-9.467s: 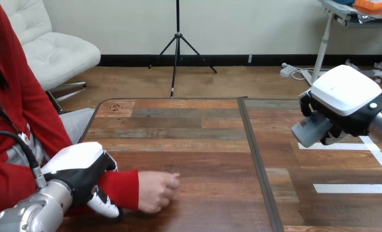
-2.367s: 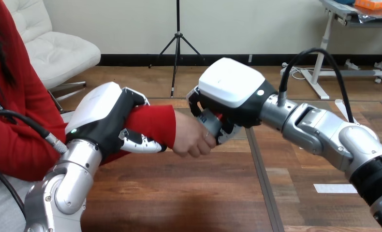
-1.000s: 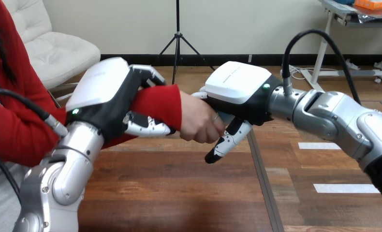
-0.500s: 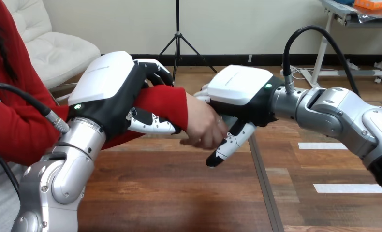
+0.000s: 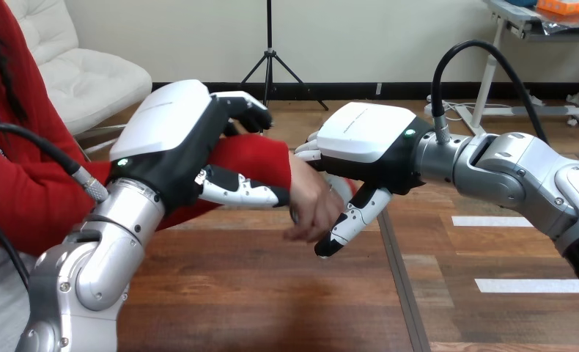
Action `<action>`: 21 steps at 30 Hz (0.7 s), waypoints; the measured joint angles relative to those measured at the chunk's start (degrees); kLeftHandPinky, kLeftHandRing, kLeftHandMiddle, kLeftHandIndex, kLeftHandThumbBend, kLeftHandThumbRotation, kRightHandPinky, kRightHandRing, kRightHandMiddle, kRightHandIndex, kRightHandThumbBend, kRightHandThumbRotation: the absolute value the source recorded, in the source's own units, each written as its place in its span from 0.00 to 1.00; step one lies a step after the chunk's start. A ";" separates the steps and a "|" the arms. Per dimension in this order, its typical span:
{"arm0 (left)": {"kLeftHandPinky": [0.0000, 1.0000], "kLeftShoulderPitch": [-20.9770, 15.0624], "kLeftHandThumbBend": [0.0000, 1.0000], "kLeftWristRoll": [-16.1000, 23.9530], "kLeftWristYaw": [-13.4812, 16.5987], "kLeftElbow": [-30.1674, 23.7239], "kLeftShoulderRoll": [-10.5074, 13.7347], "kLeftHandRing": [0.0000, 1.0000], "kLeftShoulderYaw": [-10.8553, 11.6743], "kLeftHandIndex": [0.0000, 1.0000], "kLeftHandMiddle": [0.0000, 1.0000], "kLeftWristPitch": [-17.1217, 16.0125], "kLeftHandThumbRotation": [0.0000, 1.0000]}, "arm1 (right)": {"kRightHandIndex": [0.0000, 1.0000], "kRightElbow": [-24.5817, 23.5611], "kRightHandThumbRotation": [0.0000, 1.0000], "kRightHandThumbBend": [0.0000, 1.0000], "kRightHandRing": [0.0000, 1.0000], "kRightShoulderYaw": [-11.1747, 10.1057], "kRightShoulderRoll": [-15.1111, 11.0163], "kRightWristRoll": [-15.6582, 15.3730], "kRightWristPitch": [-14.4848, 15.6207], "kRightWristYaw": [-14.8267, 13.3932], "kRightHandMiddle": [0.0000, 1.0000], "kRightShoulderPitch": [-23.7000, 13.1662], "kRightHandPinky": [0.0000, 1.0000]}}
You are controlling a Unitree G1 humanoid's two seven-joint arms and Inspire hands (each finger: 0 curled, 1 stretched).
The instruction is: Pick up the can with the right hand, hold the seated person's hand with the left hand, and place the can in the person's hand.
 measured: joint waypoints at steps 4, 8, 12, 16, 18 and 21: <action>0.54 0.01 0.99 -1.01 -0.75 -0.75 0.01 0.69 0.05 0.71 0.72 0.00 0.32 | 0.89 -0.01 0.94 1.00 0.90 0.00 -0.17 0.00 -0.10 -0.02 0.89 0.01 0.93; 0.55 0.01 1.00 -1.62 -1.46 -1.05 0.13 0.70 0.32 0.72 0.73 0.00 0.35 | 0.89 -0.03 0.94 1.00 0.90 0.00 -0.35 0.00 -0.10 -0.04 0.89 0.01 0.93; 0.55 0.04 1.00 -3.29 -2.71 -1.13 0.57 0.70 0.82 0.73 0.74 -0.01 0.35 | 0.89 -0.04 0.93 1.00 0.90 -0.02 -0.54 0.00 -0.10 -0.04 0.88 0.02 0.93; 0.55 0.18 1.00 -5.21 -3.83 -1.13 1.35 0.71 1.17 0.74 0.74 -0.16 0.35 | 0.89 -0.04 0.93 1.00 0.89 -0.05 -0.59 0.00 -0.09 -0.06 0.88 0.02 0.93; 0.55 0.25 1.00 -6.06 -4.35 -1.13 1.76 0.71 1.27 0.74 0.74 -0.24 0.35 | 0.89 -0.04 0.93 1.00 0.89 -0.06 -0.59 0.00 -0.10 -0.07 0.87 0.03 0.93; 0.55 0.32 1.00 -7.32 -5.15 -1.13 2.28 0.71 1.39 0.74 0.75 -0.27 0.36 | 0.89 -0.04 0.93 1.00 0.89 -0.07 -0.61 0.00 -0.10 -0.08 0.87 0.04 0.93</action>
